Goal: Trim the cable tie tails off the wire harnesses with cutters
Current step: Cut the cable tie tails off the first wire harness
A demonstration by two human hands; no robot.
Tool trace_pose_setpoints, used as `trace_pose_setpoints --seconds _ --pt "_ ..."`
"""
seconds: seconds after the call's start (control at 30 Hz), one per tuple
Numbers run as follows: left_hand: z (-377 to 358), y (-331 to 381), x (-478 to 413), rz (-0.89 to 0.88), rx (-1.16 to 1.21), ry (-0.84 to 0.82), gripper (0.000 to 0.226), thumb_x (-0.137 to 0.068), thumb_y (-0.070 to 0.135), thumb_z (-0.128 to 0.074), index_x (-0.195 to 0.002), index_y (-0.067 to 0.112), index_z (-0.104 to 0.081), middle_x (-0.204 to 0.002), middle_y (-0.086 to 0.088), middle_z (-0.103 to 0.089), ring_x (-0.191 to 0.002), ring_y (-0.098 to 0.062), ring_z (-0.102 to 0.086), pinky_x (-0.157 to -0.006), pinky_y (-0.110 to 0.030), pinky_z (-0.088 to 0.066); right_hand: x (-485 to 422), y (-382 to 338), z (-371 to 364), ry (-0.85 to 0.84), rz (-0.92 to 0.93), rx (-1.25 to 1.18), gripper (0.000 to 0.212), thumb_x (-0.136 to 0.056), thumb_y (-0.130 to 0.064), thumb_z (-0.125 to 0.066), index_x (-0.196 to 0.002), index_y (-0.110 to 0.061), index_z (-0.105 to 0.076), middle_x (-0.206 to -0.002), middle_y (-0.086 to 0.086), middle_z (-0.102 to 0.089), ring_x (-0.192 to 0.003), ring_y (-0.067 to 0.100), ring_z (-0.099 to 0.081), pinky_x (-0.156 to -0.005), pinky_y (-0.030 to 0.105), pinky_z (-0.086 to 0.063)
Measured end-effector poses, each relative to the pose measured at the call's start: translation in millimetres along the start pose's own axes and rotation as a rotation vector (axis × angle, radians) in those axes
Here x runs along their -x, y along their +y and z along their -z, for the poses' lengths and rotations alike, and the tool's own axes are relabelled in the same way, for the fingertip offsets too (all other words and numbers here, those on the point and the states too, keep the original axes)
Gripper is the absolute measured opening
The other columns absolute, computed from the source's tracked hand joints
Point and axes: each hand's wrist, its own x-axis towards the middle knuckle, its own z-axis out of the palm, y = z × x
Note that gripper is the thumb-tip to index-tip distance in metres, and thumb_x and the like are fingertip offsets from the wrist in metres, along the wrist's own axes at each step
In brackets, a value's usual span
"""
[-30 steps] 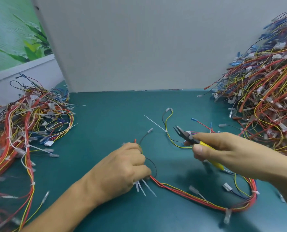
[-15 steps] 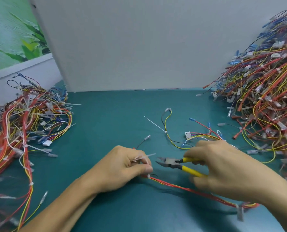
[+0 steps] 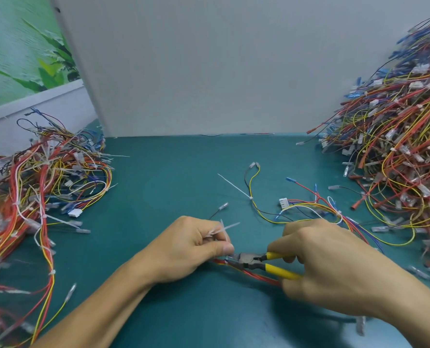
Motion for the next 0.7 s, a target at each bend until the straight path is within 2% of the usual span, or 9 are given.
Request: trace_pose_setpoints --seconds 0.17,0.3,0.37,0.47,0.7 --pt "0.3 1.2 0.5 -0.008 -0.022 0.001 0.012 -0.084 0.027 -0.065 -0.072 0.024 -0.066 -0.059 0.013 -0.058 -0.055 -0.003 -0.046 -0.056 -0.017 -0.037 -1.1 -2.4 -0.5 -0.02 0.008 0.004 0.025 -0.075 -0.054 -0.049 -0.088 -0.033 -0.053 -0.085 -0.01 -0.05 -0.089 0.014 -0.051 -0.07 0.031 -0.045" --pt "-0.2 1.5 0.3 0.0 -0.027 -0.006 0.015 -0.087 0.02 -0.067 -0.072 0.024 -0.067 -0.061 0.012 -0.06 -0.057 -0.003 -0.05 -0.059 -0.02 -0.041 -0.3 -4.9 1.6 -0.046 0.009 -0.013 0.016 -0.076 -0.052 -0.051 -0.079 -0.039 -0.043 -0.082 -0.011 -0.048 -0.088 0.013 -0.051 -0.068 0.031 -0.044" --pt "-0.6 1.6 0.3 0.0 -0.041 -0.003 0.018 -0.087 0.019 -0.068 -0.071 0.026 -0.066 -0.06 0.013 -0.06 -0.057 -0.002 -0.049 -0.059 -0.02 -0.04 0.3 -4.6 0.3 -0.042 0.009 -0.02 0.02 -0.076 -0.052 -0.05 -0.08 -0.033 -0.046 -0.084 -0.008 -0.051 -0.088 0.016 -0.052 -0.072 0.035 -0.047" --pt "-0.6 1.9 0.3 0.0 -0.05 -0.007 0.019 -0.087 0.02 -0.068 -0.07 0.028 -0.065 -0.06 0.014 -0.059 -0.056 -0.002 -0.048 -0.058 -0.02 -0.04 0.1 -3.6 -2.0 -0.03 0.009 -0.012 0.034 -0.074 -0.053 -0.046 -0.088 -0.022 -0.052 -0.085 -0.002 -0.054 -0.088 0.019 -0.053 -0.073 0.038 -0.049" --pt "0.2 0.4 -0.3 0.033 0.05 -0.027 0.014 -0.081 0.033 -0.063 -0.072 0.022 -0.066 -0.062 0.012 -0.059 -0.059 -0.003 -0.05 -0.062 -0.021 -0.042 0.7 -4.7 -0.7 -0.035 -0.001 -0.022 0.026 -0.075 -0.05 -0.049 -0.076 -0.025 -0.049 -0.083 -0.002 -0.053 -0.085 0.02 -0.053 -0.071 0.039 -0.049"
